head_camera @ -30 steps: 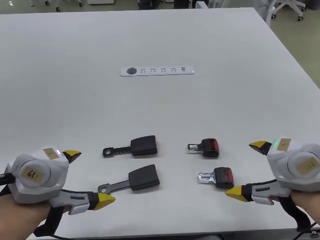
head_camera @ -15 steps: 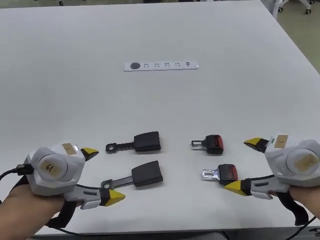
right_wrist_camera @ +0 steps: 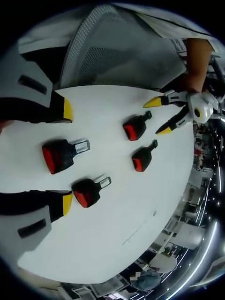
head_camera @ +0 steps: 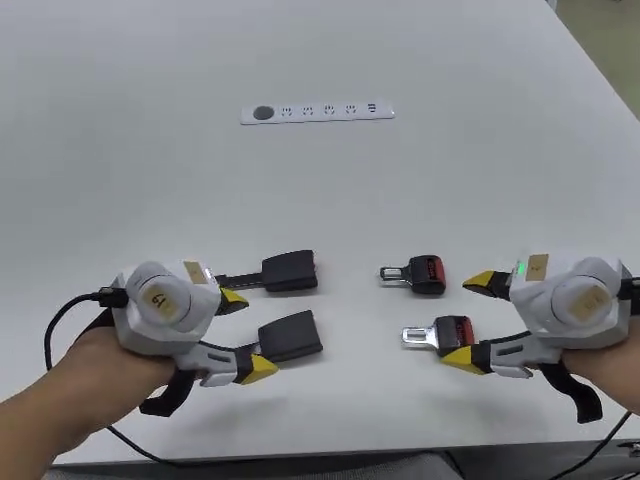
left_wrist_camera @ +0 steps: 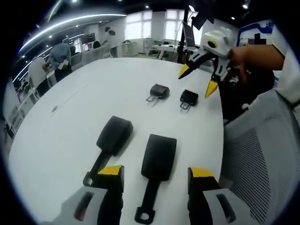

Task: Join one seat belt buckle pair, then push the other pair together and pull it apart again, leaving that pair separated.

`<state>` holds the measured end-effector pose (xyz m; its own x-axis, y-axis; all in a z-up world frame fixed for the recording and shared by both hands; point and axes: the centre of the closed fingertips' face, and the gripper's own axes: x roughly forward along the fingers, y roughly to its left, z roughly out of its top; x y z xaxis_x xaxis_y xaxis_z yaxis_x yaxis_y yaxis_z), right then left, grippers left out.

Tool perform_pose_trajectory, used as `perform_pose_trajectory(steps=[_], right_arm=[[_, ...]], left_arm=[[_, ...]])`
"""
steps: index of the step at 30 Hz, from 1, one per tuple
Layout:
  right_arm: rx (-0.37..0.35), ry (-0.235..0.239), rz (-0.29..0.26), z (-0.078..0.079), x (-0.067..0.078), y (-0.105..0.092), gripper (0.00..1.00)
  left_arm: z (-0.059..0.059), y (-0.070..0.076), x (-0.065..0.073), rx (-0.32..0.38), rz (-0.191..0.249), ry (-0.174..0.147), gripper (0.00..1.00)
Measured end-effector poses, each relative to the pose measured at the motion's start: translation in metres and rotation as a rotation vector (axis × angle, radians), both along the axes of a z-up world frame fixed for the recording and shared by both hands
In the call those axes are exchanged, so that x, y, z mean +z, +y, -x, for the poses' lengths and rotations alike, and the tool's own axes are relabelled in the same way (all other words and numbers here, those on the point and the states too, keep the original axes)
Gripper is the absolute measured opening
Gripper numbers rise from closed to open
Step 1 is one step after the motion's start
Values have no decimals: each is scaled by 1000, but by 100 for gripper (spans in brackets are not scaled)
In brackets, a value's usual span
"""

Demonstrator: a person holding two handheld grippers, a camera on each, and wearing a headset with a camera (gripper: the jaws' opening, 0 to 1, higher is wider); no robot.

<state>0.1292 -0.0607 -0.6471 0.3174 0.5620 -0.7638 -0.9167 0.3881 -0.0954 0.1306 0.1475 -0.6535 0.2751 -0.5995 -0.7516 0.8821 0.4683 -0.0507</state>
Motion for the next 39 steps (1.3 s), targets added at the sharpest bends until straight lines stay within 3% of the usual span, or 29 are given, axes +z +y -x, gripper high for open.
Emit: perform_pose_trajectory(steps=[5,9,17,27,29,33,39], right_arm=[[61,46,31,4,-12,0,53],[94,60,55,6,-19,0,49],[129,79,83,4,-28,-2,43],[184,130,115,8,-36,-8,39],[185,136,117,8,-37,-8,39],[201,143,128,4,-41,-8,37],[199,175,129,2,-47,-8,35]], left_arm=[[1,-10,-9,-42,-10,23,51],[4,-13,-20,-56,-28,47,50],[5,-15,-32,-115,-63,60,46],[0,-20,-35,-183,-96,61,45],[-2,-22,-36,-216,-93,44,44],[2,-27,-36,-253,-82,49,36],[-1,-29,-37,-283,-76,44,36]])
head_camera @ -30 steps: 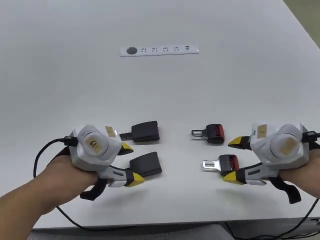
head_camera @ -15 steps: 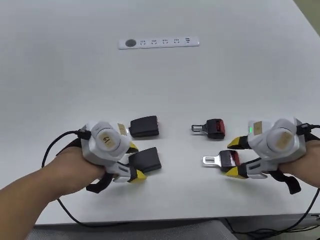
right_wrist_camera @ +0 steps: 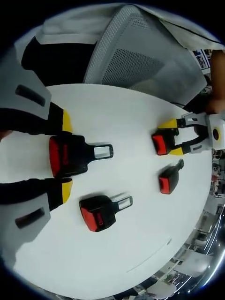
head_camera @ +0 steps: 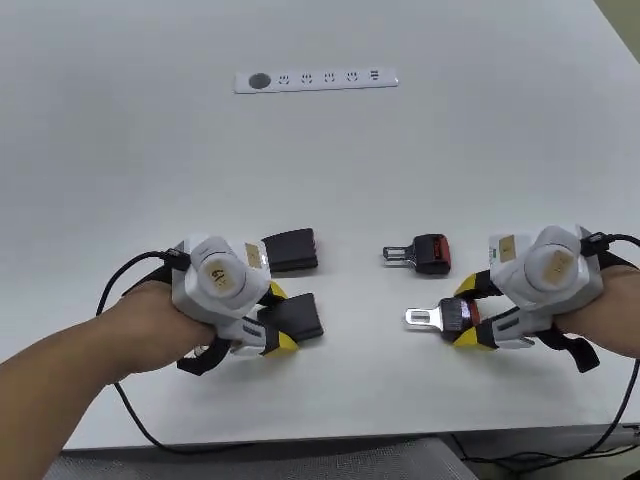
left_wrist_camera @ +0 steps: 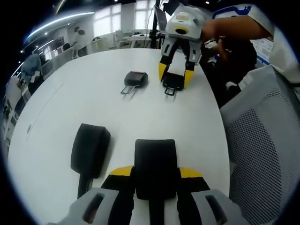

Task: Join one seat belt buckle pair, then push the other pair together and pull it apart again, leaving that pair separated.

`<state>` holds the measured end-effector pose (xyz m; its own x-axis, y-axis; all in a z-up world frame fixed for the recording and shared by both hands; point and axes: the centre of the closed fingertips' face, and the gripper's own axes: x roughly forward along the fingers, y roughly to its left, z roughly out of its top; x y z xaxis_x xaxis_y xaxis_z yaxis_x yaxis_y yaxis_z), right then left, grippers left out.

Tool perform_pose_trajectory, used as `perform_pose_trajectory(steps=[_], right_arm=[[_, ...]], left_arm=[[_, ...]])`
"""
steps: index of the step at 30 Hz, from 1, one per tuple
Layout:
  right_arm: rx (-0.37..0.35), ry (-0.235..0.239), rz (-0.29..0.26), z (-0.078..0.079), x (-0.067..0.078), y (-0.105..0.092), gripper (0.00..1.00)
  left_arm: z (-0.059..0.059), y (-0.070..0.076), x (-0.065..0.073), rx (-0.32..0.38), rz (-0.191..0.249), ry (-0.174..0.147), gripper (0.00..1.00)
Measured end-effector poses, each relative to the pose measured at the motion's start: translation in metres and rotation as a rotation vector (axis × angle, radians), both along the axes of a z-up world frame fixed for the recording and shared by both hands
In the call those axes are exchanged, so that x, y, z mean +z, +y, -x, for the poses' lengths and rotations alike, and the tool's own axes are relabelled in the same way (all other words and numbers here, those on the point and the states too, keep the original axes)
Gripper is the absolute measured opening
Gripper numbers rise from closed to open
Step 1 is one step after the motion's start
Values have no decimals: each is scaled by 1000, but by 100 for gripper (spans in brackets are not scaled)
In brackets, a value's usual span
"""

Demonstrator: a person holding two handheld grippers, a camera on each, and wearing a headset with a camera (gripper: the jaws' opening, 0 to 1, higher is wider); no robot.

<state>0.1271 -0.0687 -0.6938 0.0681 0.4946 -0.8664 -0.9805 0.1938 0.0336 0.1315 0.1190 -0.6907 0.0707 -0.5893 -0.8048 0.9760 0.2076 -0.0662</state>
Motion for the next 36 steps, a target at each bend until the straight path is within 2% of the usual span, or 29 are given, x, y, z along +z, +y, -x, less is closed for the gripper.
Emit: perform_pose_trajectory(steps=[6,9,13,25,36], right_arm=[[56,-24,26,-1,-2,-3,35],[63,-19,13,-3,-2,-5,35],[73,-18,13,-2,-3,-4,34],[80,-22,22,-1,-5,-5,34],[58,-21,10,0,-4,-3,34]], left_arm=[[4,-3,1,-76,-31,-38,35],[2,0,-1,-97,-46,-36,35],[5,-3,0,-129,-58,-41,35],[6,-3,0,-148,-39,-42,35],[5,-2,-3,-149,-44,-40,34]])
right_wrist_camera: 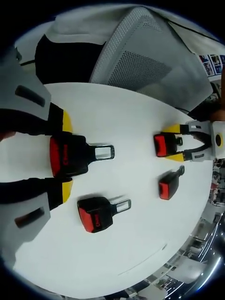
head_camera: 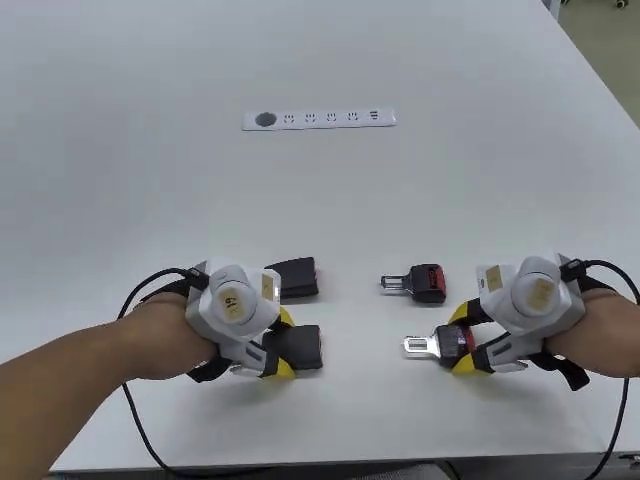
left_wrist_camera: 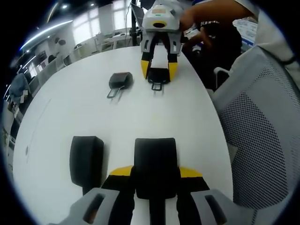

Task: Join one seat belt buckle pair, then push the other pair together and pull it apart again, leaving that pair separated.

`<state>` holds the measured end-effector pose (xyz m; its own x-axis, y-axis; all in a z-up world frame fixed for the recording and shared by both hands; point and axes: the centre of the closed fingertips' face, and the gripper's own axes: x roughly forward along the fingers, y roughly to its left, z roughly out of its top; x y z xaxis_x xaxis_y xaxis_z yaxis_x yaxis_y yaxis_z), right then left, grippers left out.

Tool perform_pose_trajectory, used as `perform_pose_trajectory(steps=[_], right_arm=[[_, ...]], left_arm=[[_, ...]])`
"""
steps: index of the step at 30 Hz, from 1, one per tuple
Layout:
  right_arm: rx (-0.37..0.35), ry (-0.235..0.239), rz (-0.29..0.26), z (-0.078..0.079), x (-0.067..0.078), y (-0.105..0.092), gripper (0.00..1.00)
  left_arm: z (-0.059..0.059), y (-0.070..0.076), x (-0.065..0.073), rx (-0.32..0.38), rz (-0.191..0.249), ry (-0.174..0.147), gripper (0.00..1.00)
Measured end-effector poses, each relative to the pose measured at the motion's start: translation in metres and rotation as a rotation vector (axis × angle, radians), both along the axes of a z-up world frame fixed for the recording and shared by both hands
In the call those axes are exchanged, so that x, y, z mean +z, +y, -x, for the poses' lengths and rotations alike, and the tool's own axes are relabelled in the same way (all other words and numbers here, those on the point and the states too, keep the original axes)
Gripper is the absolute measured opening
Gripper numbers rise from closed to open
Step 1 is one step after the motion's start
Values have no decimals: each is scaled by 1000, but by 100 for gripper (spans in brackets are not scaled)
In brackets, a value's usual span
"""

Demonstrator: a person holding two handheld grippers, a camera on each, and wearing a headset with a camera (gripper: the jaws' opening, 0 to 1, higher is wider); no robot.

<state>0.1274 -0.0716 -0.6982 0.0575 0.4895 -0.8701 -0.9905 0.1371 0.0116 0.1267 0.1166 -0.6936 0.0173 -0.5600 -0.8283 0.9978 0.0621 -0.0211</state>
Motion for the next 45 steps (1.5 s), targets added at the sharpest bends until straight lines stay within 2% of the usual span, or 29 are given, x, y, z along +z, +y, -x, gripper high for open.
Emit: perform_pose_trajectory(steps=[9,11,14,18,24,31,35,39,43,45], right_arm=[[-12,-3,14,2,1,2,34],[-32,6,-14,2,1,5,34],[-30,0,-12,2,1,8,34],[-26,-31,-24,2,2,26,34],[-24,-30,-72,3,3,56,34],[-32,-33,-93,-2,2,73,34],[-60,-32,-119,-2,3,84,34],[-48,-33,-138,2,4,102,34],[-21,-39,-125,5,4,115,34],[-16,-41,-96,4,5,112,34]], left_arm=[[1,0,-1,3,-9,-3,34],[1,-1,0,3,-12,-2,34],[1,-1,0,2,-9,-3,34],[2,0,1,9,3,-3,34],[2,0,1,9,4,-2,34],[1,0,1,6,4,-2,34],[1,0,0,3,4,-2,34],[2,-1,1,3,5,-1,34],[2,0,1,3,0,-1,34],[1,0,1,0,-4,-1,34]])
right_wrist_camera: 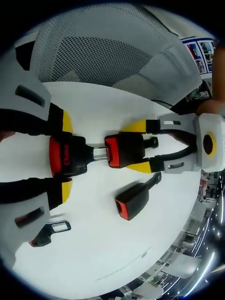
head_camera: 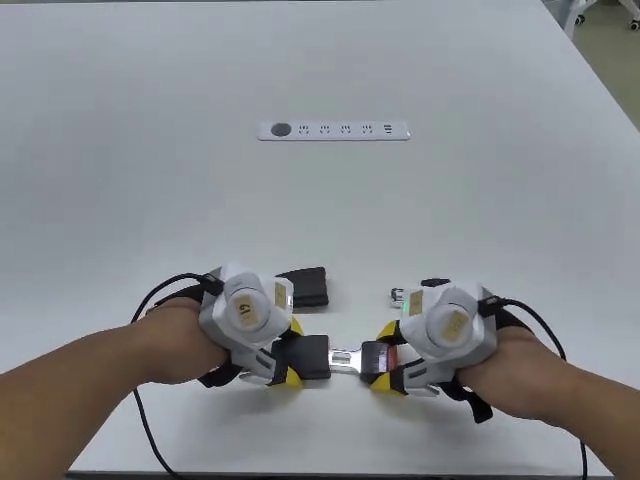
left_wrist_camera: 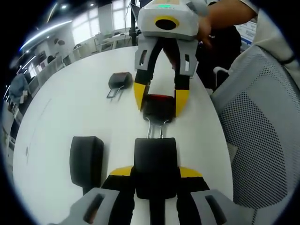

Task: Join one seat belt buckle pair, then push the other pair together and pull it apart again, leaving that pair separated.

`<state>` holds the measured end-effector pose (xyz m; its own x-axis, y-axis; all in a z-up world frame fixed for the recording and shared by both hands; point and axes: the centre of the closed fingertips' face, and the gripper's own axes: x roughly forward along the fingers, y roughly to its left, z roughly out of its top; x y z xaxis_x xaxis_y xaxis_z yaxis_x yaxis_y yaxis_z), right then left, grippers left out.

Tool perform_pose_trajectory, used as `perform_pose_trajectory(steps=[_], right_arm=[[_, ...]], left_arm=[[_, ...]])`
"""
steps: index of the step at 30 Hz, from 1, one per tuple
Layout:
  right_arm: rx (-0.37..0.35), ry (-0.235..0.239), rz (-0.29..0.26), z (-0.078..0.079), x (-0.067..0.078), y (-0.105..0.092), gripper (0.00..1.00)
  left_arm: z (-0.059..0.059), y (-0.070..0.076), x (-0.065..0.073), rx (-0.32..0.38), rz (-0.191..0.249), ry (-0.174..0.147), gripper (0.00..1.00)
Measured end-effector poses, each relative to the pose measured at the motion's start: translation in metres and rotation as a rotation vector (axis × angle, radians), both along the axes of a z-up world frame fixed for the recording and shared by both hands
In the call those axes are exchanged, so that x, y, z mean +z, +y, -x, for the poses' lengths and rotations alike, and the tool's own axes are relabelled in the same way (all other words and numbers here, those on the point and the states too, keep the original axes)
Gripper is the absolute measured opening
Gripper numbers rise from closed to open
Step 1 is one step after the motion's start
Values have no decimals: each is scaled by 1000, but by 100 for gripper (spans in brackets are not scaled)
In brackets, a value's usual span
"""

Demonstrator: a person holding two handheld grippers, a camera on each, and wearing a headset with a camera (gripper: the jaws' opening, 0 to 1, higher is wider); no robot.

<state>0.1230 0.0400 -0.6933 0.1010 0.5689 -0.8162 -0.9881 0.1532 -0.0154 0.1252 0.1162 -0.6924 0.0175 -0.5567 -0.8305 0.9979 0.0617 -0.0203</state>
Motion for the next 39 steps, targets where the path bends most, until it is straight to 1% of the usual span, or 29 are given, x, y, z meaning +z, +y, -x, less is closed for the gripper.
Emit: perform_pose_trajectory(steps=[3,7,8,12,15,17,19,20,21,26,28,32,39], right_arm=[[-3,-2,-3,0,1,-1,33],[3,-11,10,0,1,0,33],[11,-18,10,-1,1,0,33],[22,-20,2,1,2,7,33],[27,-22,-12,-2,1,11,33],[36,-18,-27,-1,1,14,33],[46,-3,-39,-2,1,12,33],[48,5,-53,-3,1,12,33],[53,5,-59,-3,1,11,33],[70,23,-78,-3,2,14,33],[80,27,-75,-3,2,15,33],[91,21,-73,-4,1,19,32],[90,14,-60,-4,1,22,32]], left_arm=[[0,0,0,0,-1,0,34],[1,0,1,0,-3,0,34],[1,0,1,-2,-4,0,34],[1,0,1,-8,-5,0,34],[2,0,1,-11,-2,-2,34],[2,0,1,-14,-2,-2,34],[1,0,1,-21,-8,-1,34],[1,0,0,-27,-12,0,34],[1,0,0,-33,-13,1,34],[0,1,-1,-44,-6,4,34],[0,1,-1,-43,-9,4,34],[1,0,-1,-43,-4,3,34],[0,1,-1,-30,-11,0,33]])
